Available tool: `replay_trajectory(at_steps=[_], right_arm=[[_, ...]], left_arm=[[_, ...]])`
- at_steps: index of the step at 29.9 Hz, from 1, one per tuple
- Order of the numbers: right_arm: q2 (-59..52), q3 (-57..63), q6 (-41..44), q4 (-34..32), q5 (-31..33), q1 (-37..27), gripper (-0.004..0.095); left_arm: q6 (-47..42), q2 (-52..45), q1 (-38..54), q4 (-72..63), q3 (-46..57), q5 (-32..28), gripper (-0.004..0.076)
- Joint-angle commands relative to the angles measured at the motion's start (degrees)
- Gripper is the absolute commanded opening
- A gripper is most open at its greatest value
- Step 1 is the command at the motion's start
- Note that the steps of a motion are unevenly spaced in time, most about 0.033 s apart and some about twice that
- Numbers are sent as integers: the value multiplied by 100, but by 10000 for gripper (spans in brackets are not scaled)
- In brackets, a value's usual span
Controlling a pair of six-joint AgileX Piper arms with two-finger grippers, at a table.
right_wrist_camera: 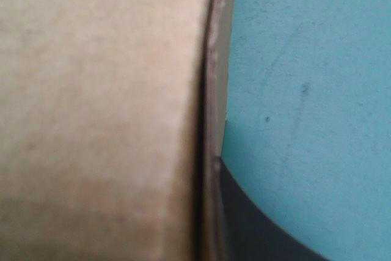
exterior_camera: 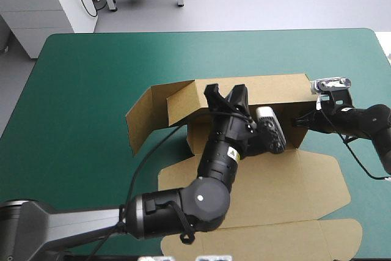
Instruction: Fold the box
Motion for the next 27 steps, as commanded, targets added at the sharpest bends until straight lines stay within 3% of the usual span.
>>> replay_trajectory(at_steps=[1,14,27], right_arm=[[-178,-121,109,149,284,11,25],[-237,-320,313,148,780,11,24],[-237,-1728,1184,-267,1616,11,25]], left_arm=[[17,-539,325,-261,-508,-227,-2],[827,-1231,2985,-2528,-1310,-1095,-2],[1993,-1456,5781,-5035,-1292,-1300,-2]])
